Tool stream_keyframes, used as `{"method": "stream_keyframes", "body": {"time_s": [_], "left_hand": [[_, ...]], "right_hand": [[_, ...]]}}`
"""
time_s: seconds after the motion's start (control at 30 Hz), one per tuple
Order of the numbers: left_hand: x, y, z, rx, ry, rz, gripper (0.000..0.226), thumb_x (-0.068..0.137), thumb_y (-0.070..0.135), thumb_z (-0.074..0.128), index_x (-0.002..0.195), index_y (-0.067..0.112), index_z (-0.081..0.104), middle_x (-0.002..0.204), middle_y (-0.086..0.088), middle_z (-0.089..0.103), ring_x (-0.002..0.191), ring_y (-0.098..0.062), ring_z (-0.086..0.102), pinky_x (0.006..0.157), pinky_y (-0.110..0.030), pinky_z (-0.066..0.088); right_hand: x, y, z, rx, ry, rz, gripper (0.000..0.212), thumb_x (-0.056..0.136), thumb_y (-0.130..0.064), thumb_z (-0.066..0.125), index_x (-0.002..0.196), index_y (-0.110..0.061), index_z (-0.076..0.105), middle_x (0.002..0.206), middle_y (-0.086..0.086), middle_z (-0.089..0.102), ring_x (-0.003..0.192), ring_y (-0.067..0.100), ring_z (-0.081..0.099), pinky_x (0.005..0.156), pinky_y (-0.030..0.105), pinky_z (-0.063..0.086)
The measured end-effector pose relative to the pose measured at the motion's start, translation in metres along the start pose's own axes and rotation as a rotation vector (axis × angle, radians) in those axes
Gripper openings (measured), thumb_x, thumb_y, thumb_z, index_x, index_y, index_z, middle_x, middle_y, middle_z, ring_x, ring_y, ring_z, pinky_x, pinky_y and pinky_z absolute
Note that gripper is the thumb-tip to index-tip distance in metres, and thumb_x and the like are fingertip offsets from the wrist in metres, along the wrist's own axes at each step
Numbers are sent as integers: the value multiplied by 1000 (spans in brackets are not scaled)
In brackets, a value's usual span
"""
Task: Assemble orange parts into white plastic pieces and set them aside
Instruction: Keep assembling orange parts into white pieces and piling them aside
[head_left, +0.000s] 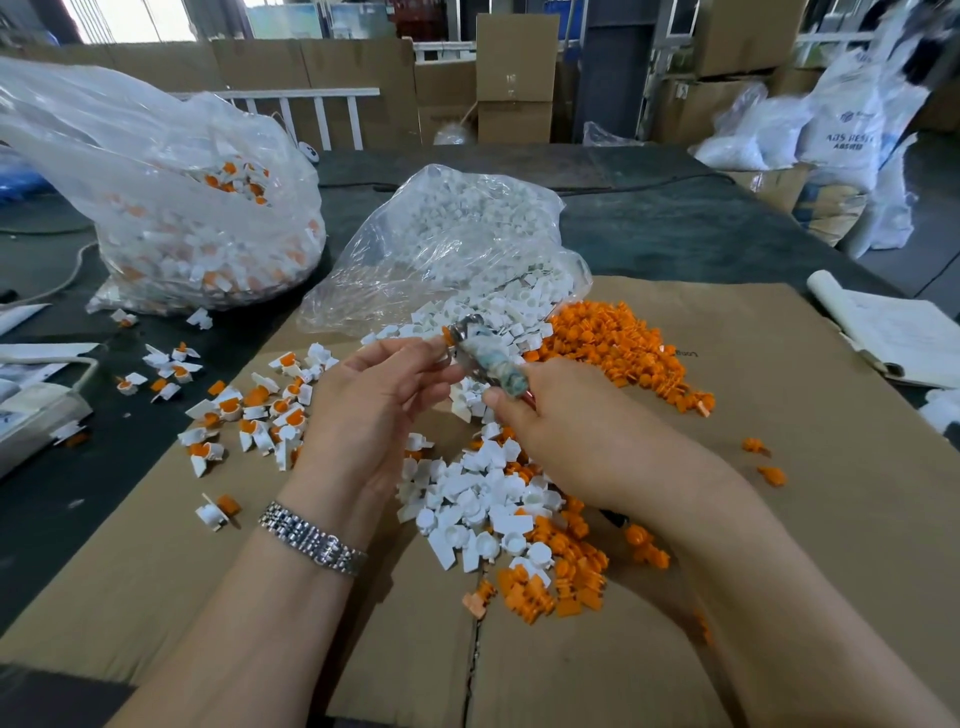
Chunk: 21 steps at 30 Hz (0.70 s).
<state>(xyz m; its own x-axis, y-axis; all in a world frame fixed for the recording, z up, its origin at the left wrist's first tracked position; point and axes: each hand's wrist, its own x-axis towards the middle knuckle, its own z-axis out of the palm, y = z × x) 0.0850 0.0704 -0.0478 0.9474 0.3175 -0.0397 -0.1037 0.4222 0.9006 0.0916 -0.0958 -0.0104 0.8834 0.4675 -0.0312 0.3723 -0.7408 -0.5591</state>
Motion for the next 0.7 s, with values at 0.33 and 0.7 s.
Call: {"method": "stream_keyframes", "body": {"time_s": [0.33, 0.7], "left_hand": [[-2, 5, -4, 9, -9, 51, 6, 84, 14, 79, 86, 9, 78, 88, -14, 76, 84, -24, 77, 67, -21, 60], [-4, 2, -2, 394, -94, 115, 3, 87, 19, 80, 87, 19, 83, 82, -6, 78, 76, -23, 77, 65, -19, 57]], "right_hand": [[-4, 21, -29, 325, -94, 126, 34, 100, -47, 51, 93, -17, 66, 76, -2, 72, 62, 6, 65, 54, 16, 49], [27, 59, 0, -433, 153, 352, 59, 87, -61, 61, 128, -19, 52, 131, 11, 52, 125, 33, 46, 104, 53, 33]]}}
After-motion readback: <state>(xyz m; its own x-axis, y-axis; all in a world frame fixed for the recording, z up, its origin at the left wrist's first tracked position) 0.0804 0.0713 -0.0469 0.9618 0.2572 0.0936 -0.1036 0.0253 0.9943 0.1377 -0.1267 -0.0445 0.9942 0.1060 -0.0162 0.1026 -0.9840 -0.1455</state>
